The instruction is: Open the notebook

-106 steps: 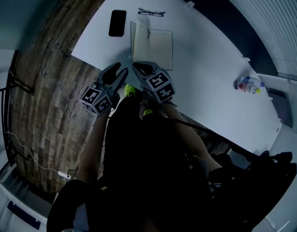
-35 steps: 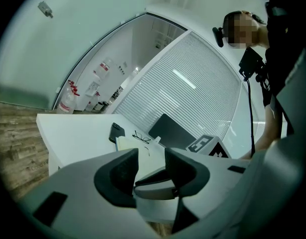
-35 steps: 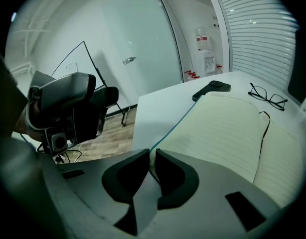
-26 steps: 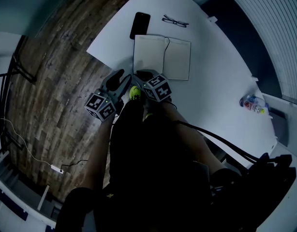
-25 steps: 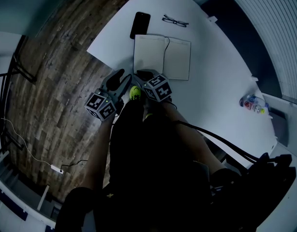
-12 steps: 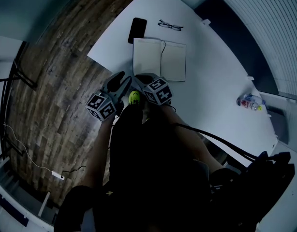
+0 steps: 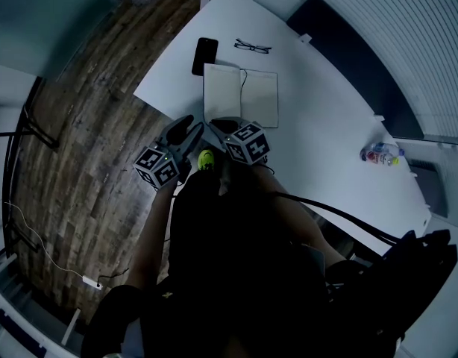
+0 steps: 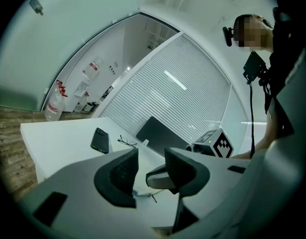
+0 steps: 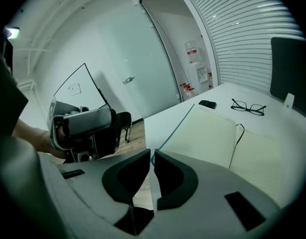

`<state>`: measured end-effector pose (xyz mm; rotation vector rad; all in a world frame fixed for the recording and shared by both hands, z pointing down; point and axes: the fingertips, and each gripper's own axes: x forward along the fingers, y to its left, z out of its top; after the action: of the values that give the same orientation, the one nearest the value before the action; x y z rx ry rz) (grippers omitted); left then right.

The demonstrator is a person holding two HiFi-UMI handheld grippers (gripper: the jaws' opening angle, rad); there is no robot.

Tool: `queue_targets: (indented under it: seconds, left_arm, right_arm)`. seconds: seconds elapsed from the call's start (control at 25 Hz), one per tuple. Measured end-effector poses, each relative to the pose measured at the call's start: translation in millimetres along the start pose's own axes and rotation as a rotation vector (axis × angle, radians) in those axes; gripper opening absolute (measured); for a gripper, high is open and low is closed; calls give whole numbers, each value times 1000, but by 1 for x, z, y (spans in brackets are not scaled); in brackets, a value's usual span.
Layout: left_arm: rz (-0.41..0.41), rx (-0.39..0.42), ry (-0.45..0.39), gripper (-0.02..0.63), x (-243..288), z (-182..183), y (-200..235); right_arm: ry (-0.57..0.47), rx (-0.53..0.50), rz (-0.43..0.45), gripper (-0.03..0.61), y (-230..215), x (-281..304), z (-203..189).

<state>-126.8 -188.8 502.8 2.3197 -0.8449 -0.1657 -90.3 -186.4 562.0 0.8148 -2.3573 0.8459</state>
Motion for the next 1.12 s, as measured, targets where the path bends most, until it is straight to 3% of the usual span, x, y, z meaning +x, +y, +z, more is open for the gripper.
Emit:
queue_targets:
  seconds: [0.08, 0.24, 0.4, 0.56, 0.76, 1.12]
  left_arm:
    - [-4, 3, 2, 156, 0, 0, -4]
    - [-8, 8, 2, 156, 1, 0, -12]
    - [-10, 14, 12, 156, 4, 0, -18]
    - [-30, 22, 33, 155, 11, -2, -26]
    - [-61, 36, 50, 140, 19, -3, -41]
    - [-137, 94, 53, 20, 27, 6, -75]
  right_arm:
    - [-2, 12, 7, 71, 3, 1, 1]
    - [-8, 20, -1, 80, 4, -4, -1]
    - [-32, 5, -34, 57, -2, -13, 1]
    - [-66, 11, -62, -12, -8, -25, 8]
    - [-110, 24, -58, -14, -9, -43, 17]
    - [-224, -24, -84, -14, -3, -79, 34]
